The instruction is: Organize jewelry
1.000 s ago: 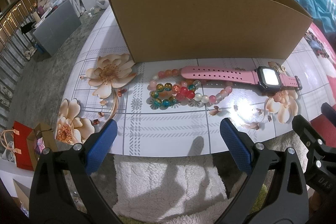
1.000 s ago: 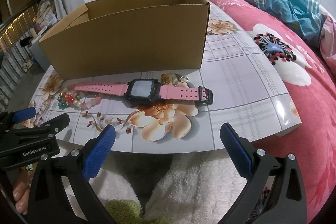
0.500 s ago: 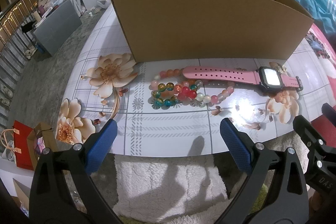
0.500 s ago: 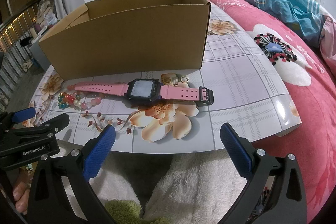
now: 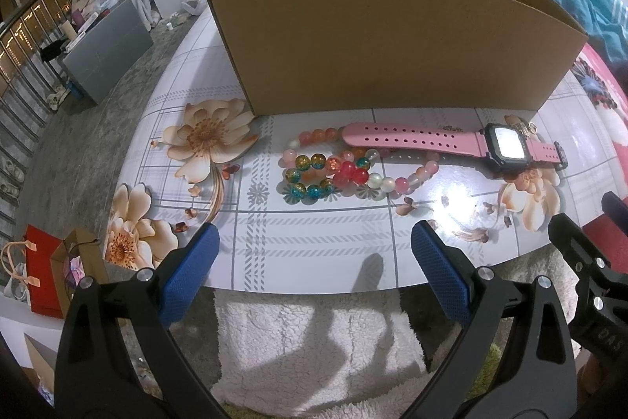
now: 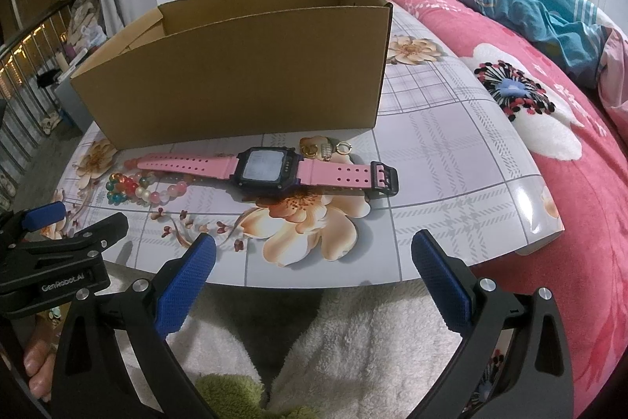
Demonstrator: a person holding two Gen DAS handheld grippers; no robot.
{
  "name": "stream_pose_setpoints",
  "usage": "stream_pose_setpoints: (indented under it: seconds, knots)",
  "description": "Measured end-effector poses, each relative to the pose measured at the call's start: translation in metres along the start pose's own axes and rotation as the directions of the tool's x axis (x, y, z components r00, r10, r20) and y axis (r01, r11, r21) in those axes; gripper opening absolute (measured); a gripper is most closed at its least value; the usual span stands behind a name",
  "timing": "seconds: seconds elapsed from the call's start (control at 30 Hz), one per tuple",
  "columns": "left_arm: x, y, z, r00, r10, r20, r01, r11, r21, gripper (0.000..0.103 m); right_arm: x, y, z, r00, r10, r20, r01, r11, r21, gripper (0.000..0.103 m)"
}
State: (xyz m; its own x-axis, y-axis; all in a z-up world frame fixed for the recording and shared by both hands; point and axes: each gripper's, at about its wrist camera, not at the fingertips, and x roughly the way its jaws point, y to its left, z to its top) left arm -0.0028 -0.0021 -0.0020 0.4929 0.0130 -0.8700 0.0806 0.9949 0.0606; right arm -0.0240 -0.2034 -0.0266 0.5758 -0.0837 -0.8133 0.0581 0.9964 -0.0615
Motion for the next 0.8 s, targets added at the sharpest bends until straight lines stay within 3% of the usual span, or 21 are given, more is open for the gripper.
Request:
stream_pose_setpoints:
  seconds: [0.63,0.8]
  knots:
    - [-0.020,0.007,0.013,0.994,-0.023,0.107,0.020,0.999,0.026,0.095,0.001,-0.004,-0.001,0.999,0.021,0.029,-0.021,1.000,0.015,0.097]
    - [-0.024,0.004,0.021,0.984,-0.096,0.152,0.087,0.994,0.067,0.095,-0.002,-0.009,0.000,0.997,0.037,0.062,-0.037,0.999,0.005,0.097]
